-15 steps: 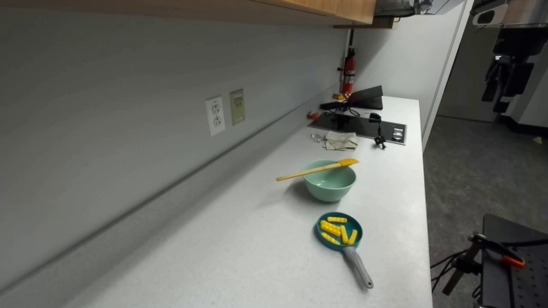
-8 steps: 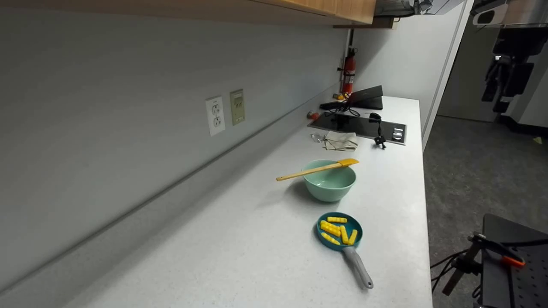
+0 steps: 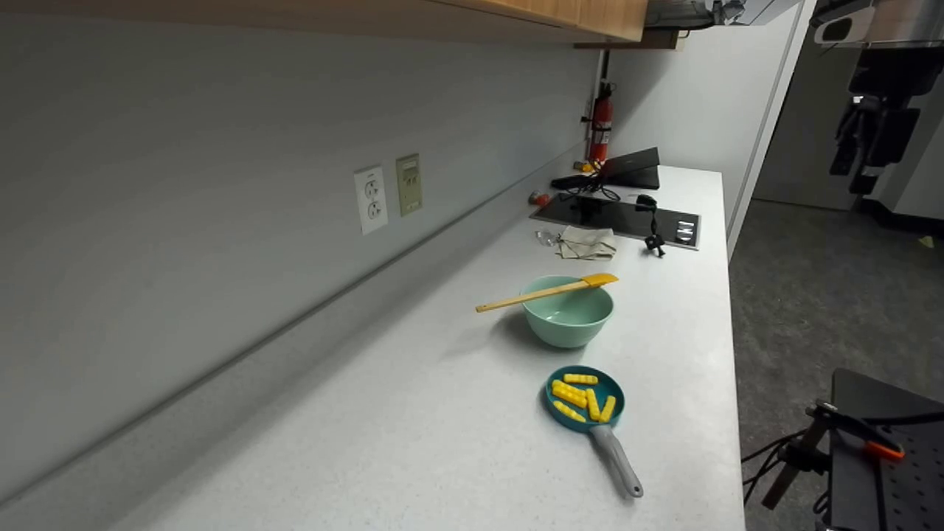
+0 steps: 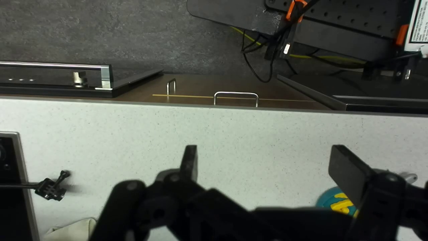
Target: Use the wooden spatula to stir the yellow objects in the blue pan
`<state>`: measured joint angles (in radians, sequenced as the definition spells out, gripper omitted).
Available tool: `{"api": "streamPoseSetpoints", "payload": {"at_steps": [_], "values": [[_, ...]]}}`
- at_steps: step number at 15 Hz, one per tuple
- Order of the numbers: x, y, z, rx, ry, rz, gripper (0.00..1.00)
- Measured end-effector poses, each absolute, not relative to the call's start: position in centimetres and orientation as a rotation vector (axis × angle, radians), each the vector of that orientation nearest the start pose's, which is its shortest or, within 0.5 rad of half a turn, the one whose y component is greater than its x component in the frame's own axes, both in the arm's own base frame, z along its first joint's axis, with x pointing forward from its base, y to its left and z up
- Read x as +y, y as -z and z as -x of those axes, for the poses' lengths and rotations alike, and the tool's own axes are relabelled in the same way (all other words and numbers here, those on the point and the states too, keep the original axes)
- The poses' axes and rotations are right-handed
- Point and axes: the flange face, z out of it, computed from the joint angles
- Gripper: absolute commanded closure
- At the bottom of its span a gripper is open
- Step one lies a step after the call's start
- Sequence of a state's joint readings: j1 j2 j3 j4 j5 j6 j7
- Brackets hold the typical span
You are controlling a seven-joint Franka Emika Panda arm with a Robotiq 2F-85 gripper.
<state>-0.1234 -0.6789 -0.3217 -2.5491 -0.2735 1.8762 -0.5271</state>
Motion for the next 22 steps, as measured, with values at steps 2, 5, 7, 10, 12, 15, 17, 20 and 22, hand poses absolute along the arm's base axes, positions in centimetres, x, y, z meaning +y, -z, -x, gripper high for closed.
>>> {"api": "streamPoseSetpoints", "payload": {"at_steps": [2,5,7,10,12,15,17,20,22], "values": [[-17.55,-47.66,-30.74,-0.376,-0.058,3.168,0.00],[-17.55,-47.66,-30.74,-0.376,-0.058,3.168,0.00],[-17.55,-47.66,-30.74,-0.376,-0.058,3.168,0.00],[-17.55,-47.66,-30.74,-0.376,-0.058,3.168,0.00],[-17.55,-47.66,-30.74,-0.376,-0.058,3.168,0.00],[-17.55,-47.66,-30.74,-0.376,-0.058,3.168,0.00],[-17.53,-47.65,-30.76,-0.376,-0.058,3.168,0.00],[-17.21,-47.54,-30.89,-0.389,-0.065,3.169,0.00],[-16.60,-47.18,-30.99,-0.391,-0.080,3.172,0.00]]}}
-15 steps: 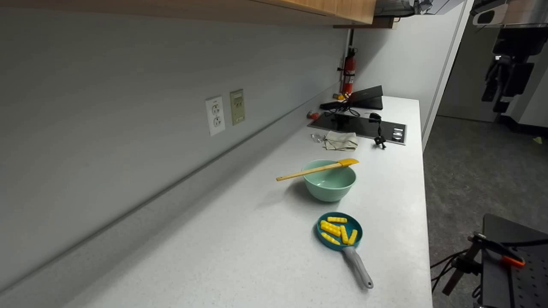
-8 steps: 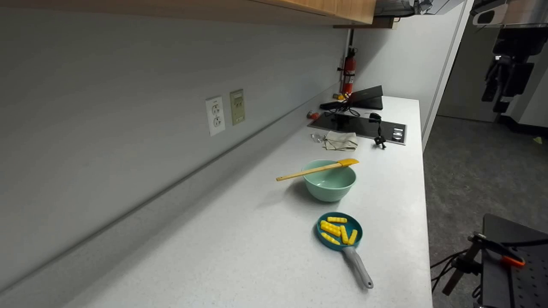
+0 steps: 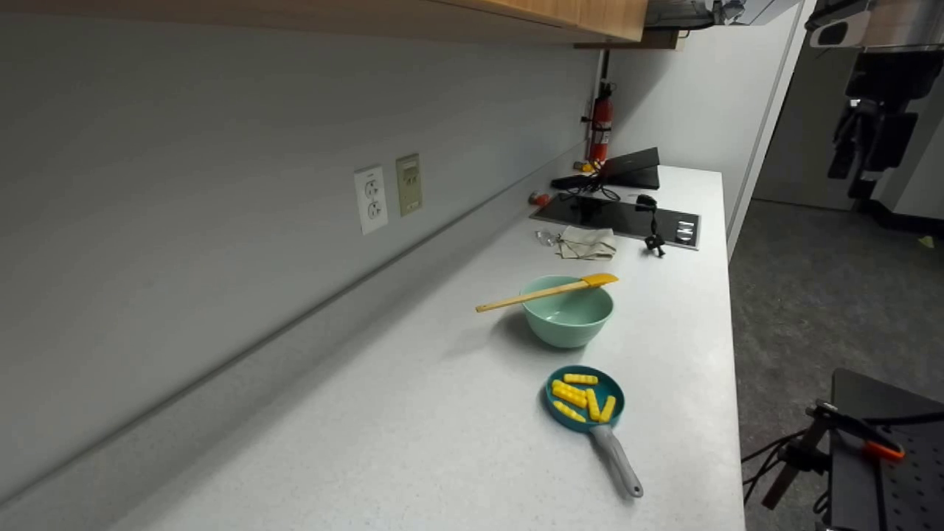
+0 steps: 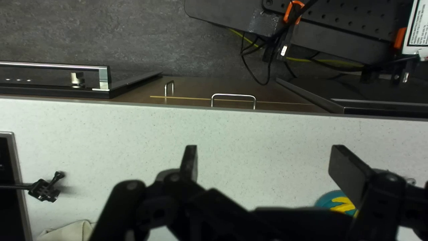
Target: Use the wooden spatula to stir the yellow objects in the blue pan
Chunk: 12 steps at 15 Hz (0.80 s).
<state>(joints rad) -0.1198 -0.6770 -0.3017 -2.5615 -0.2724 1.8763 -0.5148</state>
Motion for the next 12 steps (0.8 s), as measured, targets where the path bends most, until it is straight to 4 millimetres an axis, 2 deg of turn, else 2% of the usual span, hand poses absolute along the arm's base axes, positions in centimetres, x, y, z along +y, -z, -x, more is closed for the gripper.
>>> {"api": "streamPoseSetpoints", "payload": {"at_steps": [3,8,12], "values": [[-15.6,-46.7,-31.2,-0.386,-0.104,3.181,0.00],[-15.3,-46.3,-31.3,-0.396,-0.126,3.181,0.00],[-13.4,-44.7,-32.7,-0.485,-0.143,3.180,0.00]]}}
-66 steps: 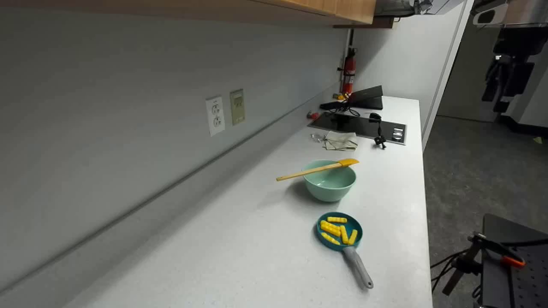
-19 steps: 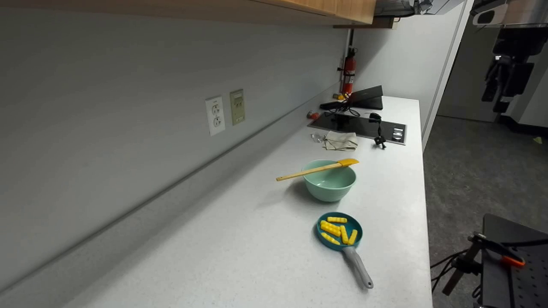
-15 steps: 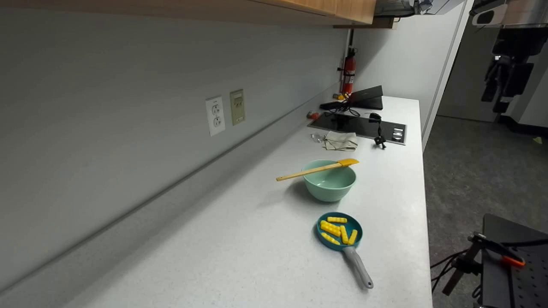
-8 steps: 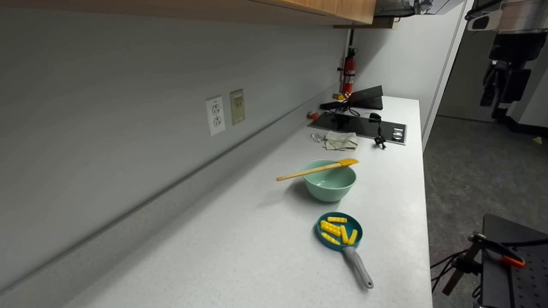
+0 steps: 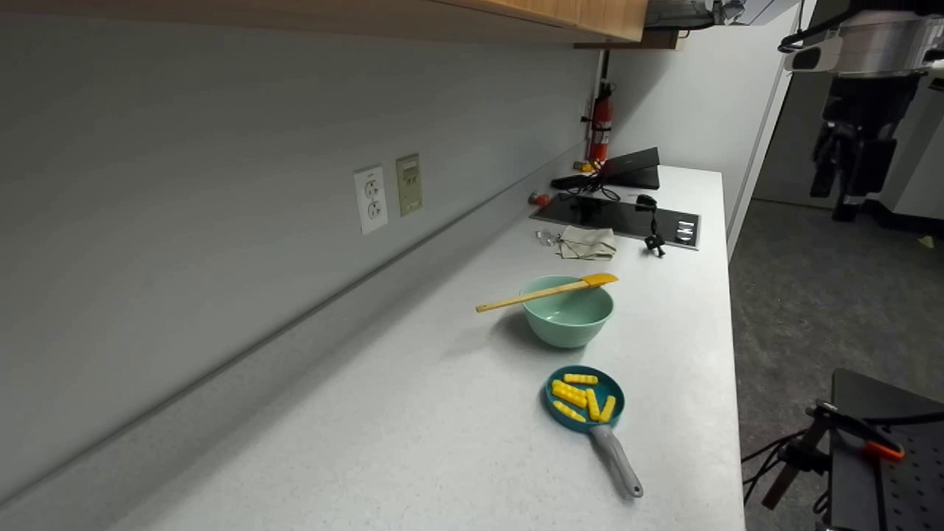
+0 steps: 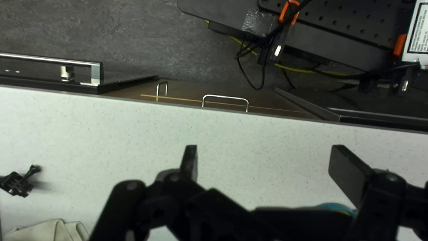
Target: Use the wooden spatula to stir the yellow objects in the blue pan
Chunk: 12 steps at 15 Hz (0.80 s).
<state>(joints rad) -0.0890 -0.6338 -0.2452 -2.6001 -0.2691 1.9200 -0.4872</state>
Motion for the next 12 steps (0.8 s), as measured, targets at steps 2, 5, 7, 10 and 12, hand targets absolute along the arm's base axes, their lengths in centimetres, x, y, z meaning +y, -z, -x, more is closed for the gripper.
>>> {"api": "streamPoseSetpoints", "payload": {"at_steps": [2,5,7,10,12], "values": [[-11.9,-44.1,-34.0,-0.557,-0.122,3.181,0.00],[-9.0,-43.0,-36.3,-0.671,-0.067,3.168,0.00],[-6.8,-42.4,-37.7,-0.737,-0.013,3.149,0.00],[-3.6,-41.6,-39.3,-0.824,0.063,3.117,0.00],[-2.4,-41.4,-39.6,-0.857,0.073,3.104,0.00]]}}
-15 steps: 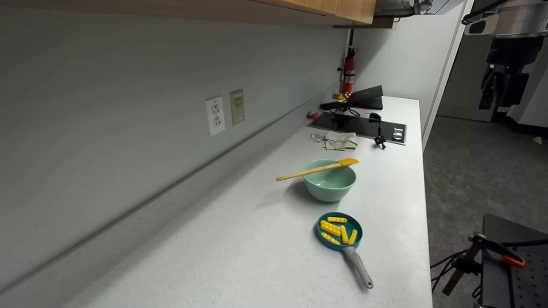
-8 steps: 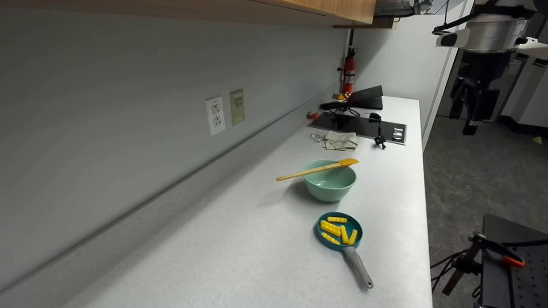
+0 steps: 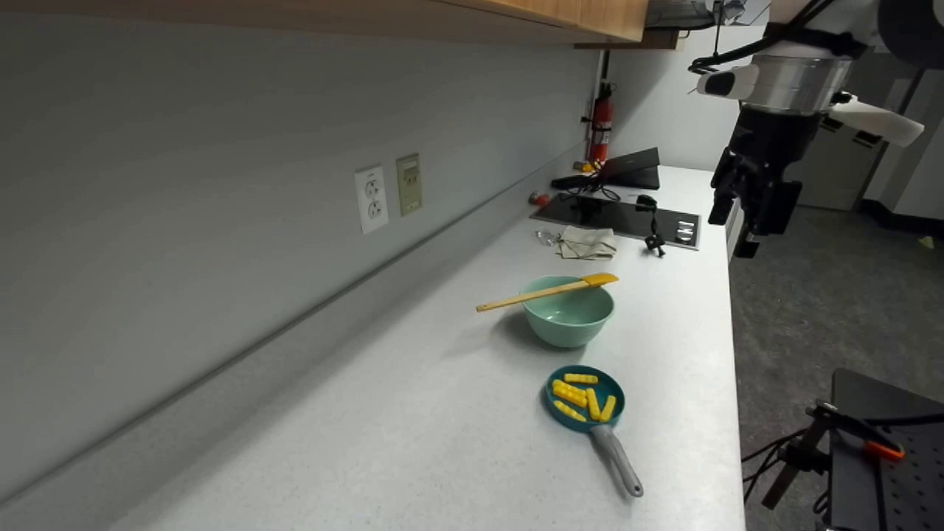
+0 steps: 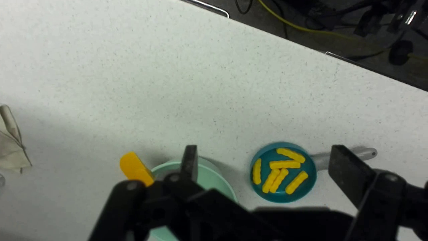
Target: Use the wooden spatula to stir the yellow objects in the blue pan
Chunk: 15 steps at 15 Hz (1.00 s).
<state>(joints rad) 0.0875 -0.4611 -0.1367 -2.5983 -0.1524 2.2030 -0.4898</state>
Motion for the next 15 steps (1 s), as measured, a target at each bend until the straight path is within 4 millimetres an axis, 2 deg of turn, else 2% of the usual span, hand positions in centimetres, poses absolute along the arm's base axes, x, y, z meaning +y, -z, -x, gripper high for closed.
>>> {"api": "streamPoseSetpoints", "payload": {"at_steps": [7,10,12,15], "values": [[-2.4,-41.4,-39.7,-0.859,0.074,3.102,0.00],[-2.5,-40.8,-39.9,-0.852,0.049,3.102,0.00],[-2.6,-40.1,-40.6,-0.852,0.017,3.101,0.00],[-2.8,-39.4,-42.7,-0.887,-0.021,3.093,0.00]]}}
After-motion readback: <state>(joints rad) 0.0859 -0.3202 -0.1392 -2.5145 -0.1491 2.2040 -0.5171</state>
